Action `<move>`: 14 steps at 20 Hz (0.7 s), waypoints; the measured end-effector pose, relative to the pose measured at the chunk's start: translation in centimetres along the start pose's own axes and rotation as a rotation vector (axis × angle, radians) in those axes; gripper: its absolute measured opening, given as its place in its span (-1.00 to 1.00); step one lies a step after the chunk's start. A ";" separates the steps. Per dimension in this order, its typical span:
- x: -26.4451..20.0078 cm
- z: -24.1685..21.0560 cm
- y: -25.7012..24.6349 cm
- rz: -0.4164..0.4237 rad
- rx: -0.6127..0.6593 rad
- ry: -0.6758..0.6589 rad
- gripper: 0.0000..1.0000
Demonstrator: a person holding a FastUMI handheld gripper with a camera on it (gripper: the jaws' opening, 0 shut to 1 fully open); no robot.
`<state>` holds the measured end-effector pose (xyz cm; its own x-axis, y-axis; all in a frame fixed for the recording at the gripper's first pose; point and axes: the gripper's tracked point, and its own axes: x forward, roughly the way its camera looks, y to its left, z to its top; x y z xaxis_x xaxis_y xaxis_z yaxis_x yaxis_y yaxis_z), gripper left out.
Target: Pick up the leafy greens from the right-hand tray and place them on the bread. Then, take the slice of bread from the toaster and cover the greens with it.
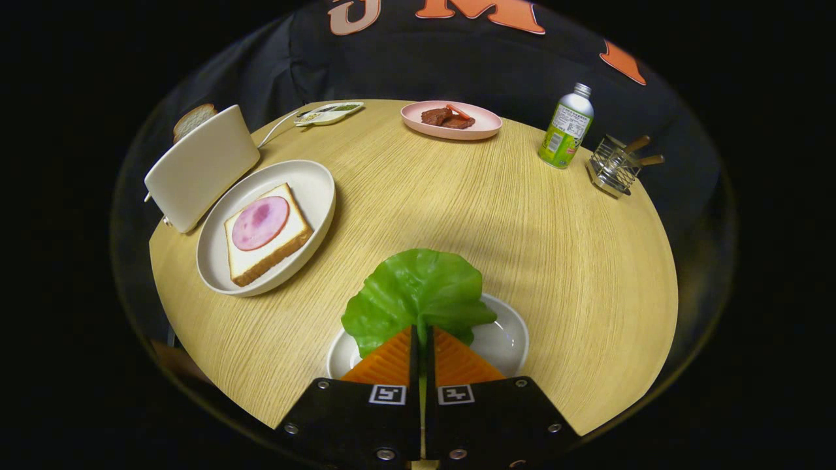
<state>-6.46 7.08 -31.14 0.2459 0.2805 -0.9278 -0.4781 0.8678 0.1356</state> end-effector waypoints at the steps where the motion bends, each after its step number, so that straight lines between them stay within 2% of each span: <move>1: -0.2 0.4 0.2 0.013 0.021 -0.010 -0.93; 7: -2.3 3.2 1.3 0.061 0.072 -0.111 -0.93; 14: -4.7 8.9 7.1 0.179 -0.018 -0.209 -0.93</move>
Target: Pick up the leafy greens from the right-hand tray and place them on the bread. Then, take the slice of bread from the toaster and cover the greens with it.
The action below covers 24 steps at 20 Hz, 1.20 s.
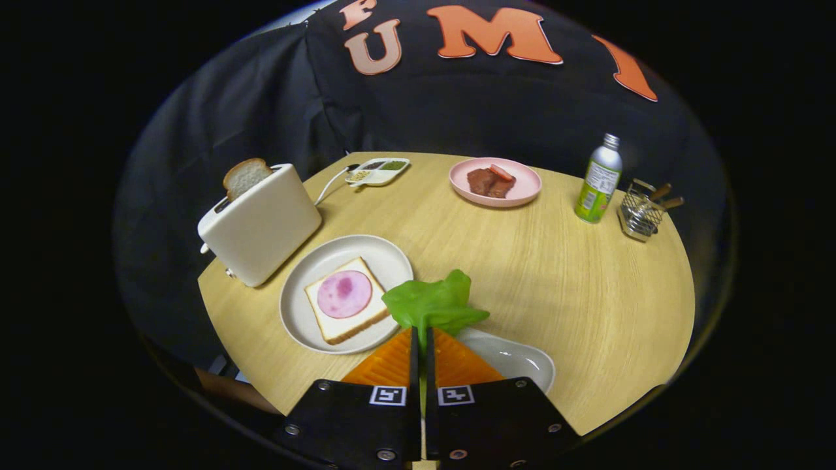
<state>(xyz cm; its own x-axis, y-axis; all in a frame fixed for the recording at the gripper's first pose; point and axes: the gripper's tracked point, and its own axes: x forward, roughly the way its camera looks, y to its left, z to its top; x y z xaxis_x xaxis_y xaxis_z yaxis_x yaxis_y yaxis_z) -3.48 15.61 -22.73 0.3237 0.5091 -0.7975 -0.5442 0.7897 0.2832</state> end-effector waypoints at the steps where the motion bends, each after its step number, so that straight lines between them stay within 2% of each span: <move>1: 0.2 0.8 1.0 0.017 -0.023 -0.007 -0.93; 7: 3.5 2.3 6.9 0.138 -0.131 0.029 -0.93; 11: 5.8 1.0 9.1 0.200 -0.151 0.102 -0.93; 14: 7.4 0.5 9.3 0.192 -0.173 0.125 -0.93; 16: 8.2 0.8 8.5 0.154 -0.169 0.129 -0.90; 20: 8.6 1.3 7.9 0.126 -0.164 0.116 -0.57; 24: 8.5 1.4 8.1 0.111 -0.197 0.110 -0.11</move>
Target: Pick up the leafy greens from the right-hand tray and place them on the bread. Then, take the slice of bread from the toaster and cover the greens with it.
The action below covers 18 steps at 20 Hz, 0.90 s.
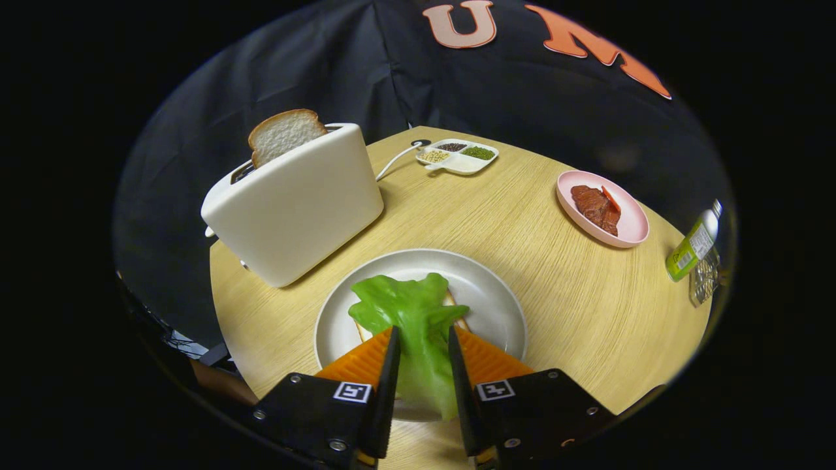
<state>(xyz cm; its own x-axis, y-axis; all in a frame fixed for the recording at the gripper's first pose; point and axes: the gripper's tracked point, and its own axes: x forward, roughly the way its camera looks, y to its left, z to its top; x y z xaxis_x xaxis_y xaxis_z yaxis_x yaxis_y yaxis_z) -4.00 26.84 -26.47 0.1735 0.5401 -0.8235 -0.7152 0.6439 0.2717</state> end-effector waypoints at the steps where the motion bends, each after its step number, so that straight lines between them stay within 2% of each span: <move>1: -0.2 0.2 0.0 -0.004 -0.002 -0.003 0.01; 5: -0.9 2.1 0.3 -0.037 0.003 -0.037 0.25; 9: -2.6 5.2 0.6 -0.067 0.019 -0.090 0.31; 11: -3.7 7.1 1.9 -0.057 0.023 -0.114 0.35; 15: -6.2 12.0 5.8 -0.027 -0.010 -0.174 0.62; 18: -7.7 15.9 9.0 0.008 0.003 -0.209 0.68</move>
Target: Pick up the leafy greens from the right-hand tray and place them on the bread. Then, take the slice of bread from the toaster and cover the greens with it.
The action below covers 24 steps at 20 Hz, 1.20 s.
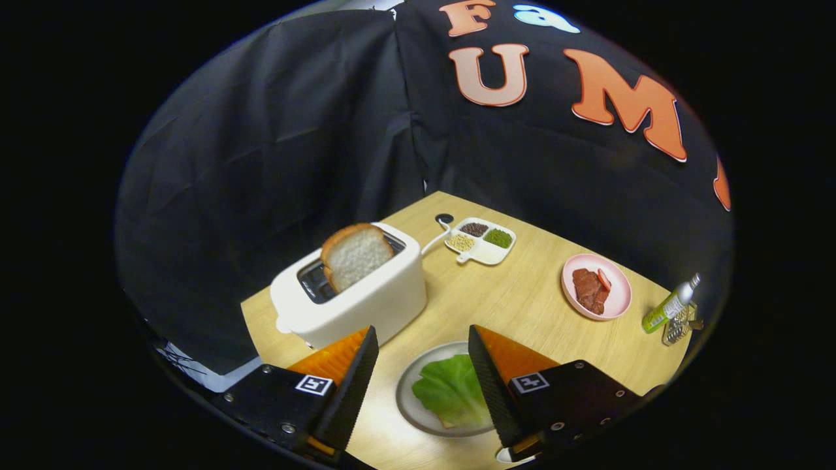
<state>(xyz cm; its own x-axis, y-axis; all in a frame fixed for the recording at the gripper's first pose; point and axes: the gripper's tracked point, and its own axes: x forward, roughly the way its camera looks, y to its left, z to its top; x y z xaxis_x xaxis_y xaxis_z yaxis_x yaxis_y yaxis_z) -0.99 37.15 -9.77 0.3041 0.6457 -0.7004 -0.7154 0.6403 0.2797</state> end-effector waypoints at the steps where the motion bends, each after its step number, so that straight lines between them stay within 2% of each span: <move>1: 0.2 1.1 1.0 0.012 0.017 -0.002 0.68; 5: 1.6 5.2 4.1 0.028 0.064 0.022 0.68; 9: 4.1 6.6 7.3 0.073 0.190 0.101 0.68; 15: 8.1 6.7 7.2 -0.008 0.281 0.201 0.65; 21: 10.7 4.4 6.9 -0.068 0.228 0.294 0.57; 24: 11.3 4.0 6.1 -0.104 0.222 0.289 0.36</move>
<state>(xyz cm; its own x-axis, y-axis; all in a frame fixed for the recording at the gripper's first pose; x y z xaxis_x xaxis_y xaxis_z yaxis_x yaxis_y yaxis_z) 0.64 50.06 -13.36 0.1550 0.4491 -0.8799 -0.5264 0.7913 0.3111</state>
